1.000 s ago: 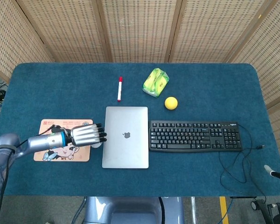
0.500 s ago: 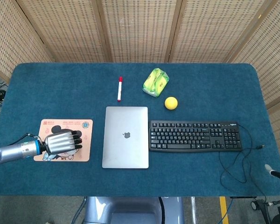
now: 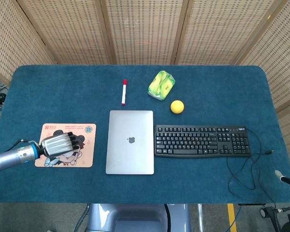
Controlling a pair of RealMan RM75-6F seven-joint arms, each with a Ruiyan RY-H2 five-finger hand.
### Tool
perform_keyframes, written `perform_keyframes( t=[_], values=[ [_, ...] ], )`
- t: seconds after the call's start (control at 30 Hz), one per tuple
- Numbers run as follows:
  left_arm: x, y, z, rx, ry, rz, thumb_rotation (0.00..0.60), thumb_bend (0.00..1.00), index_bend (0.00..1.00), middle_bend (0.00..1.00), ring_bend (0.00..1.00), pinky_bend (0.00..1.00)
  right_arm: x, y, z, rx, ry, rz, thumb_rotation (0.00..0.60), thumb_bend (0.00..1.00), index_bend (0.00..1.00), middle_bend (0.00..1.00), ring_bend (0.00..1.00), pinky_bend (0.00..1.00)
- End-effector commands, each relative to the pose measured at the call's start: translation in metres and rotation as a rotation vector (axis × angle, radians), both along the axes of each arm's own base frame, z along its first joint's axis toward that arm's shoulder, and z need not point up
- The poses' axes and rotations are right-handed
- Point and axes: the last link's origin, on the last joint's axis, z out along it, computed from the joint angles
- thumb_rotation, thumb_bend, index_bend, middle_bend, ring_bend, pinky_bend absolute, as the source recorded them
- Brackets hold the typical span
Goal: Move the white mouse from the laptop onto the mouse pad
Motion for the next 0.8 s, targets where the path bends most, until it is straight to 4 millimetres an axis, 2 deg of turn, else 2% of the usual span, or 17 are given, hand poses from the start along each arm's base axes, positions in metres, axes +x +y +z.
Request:
perform_keyframes(
  t=[0.03,0.17,0.37,0.43,0.57,0.63,0.77,0.8],
  values=[
    [-0.001,-0.001,0.0,-0.001,0.005,0.003,0.6,0.19,0.53,0.45,0.47,0.42,0.0,0.0,-0.001,0.001,0.001,-0.002,0.6,0.05,0.06,0.0,0.0,0.0],
    [-0.004,0.0,0.001,0.007,0.021,0.009,0.6,0.14,0.43,0.31,0.34,0.42,-0.001,-0.001,-0.001,0.005,0.001,-0.004,0.6,0.05,0.06,0.0,0.0,0.0],
    [-0.006,0.003,0.001,0.019,0.042,0.011,0.6,0.13,0.35,0.18,0.29,0.42,-0.001,-0.001,-0.002,0.008,0.0,-0.005,0.6,0.05,0.06,0.0,0.0,0.0],
    [-0.007,0.004,0.002,0.025,0.05,0.01,0.6,0.13,0.29,0.14,0.27,0.42,-0.001,-0.001,-0.002,0.007,0.001,-0.006,0.6,0.05,0.06,0.0,0.0,0.0],
    [-0.004,0.006,0.007,0.031,0.039,0.003,0.6,0.13,0.05,0.03,0.21,0.42,-0.001,-0.001,-0.002,0.01,-0.002,-0.008,0.6,0.05,0.06,0.0,0.0,0.0],
    [-0.001,0.005,0.017,0.029,0.014,-0.01,0.6,0.13,0.01,0.0,0.18,0.41,-0.001,-0.001,-0.003,0.013,-0.003,-0.006,0.6,0.05,0.06,0.0,0.0,0.0],
    [0.005,0.004,0.041,0.042,-0.048,-0.038,0.6,0.13,0.0,0.0,0.15,0.38,0.0,0.0,-0.005,0.021,-0.007,-0.002,0.6,0.05,0.06,0.0,0.0,0.0],
    [0.008,0.003,0.054,0.057,-0.089,-0.044,0.6,0.13,0.0,0.0,0.15,0.37,0.001,0.0,-0.006,0.027,-0.009,0.001,0.6,0.05,0.06,0.0,0.0,0.0]
  ],
)
